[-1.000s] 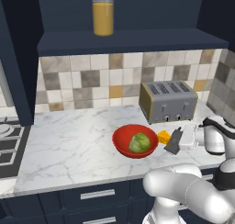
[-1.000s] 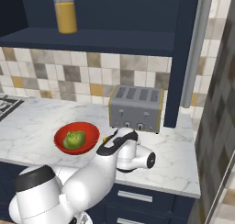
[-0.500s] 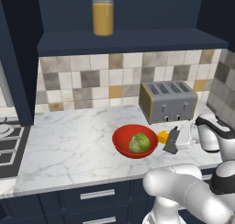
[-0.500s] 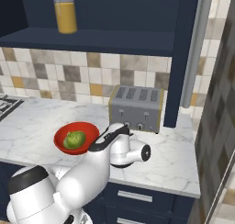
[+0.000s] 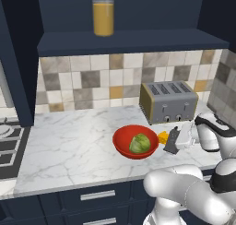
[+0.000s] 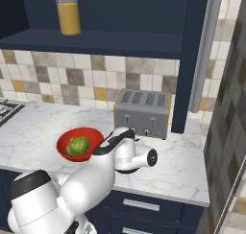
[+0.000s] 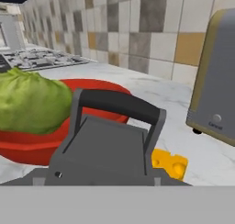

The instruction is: Pick the cheese from the fridge and the cheese grater from the cabinet and place them next to the salad bowl.

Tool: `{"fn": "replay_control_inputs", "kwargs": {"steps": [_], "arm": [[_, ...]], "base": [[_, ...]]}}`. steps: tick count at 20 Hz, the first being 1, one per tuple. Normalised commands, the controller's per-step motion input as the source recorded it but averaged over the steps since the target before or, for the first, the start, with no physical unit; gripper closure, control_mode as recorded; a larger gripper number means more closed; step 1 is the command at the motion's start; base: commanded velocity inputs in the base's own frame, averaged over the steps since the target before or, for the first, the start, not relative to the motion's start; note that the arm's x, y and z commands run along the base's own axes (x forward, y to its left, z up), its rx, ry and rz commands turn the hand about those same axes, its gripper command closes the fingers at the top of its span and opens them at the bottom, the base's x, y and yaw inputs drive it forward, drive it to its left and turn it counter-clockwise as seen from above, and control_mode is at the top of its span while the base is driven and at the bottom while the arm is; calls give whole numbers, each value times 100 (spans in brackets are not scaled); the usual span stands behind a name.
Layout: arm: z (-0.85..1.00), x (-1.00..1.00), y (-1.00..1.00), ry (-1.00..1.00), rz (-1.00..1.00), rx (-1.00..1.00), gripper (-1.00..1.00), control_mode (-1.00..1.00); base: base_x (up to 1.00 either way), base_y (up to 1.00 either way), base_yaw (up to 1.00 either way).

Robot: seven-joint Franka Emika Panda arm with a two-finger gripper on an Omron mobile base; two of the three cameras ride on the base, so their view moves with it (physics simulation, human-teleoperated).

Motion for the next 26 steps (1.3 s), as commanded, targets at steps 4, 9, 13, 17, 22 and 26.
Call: {"fn": "replay_control_inputs", "kwargs": {"steps": [4, 9, 13, 17, 22, 26], "arm": [[-37, -3, 7, -2, 0, -2, -100, -100], [-29, -9, 11, -5, 0, -3, -100, -100], [-16, -7, 12, -8, 0, -6, -100, -100], [-10, -3, 16, -3, 0, -7, -100, -100], [-3, -5, 1, 0, 0, -6, -100, -100], [0, -10, 0, 0, 0, -2, -100, -100]], "base": [[0, 0, 0], [0, 0, 0], [0, 0, 0], [0, 0, 0], [0, 0, 0], [0, 0, 0]]}}
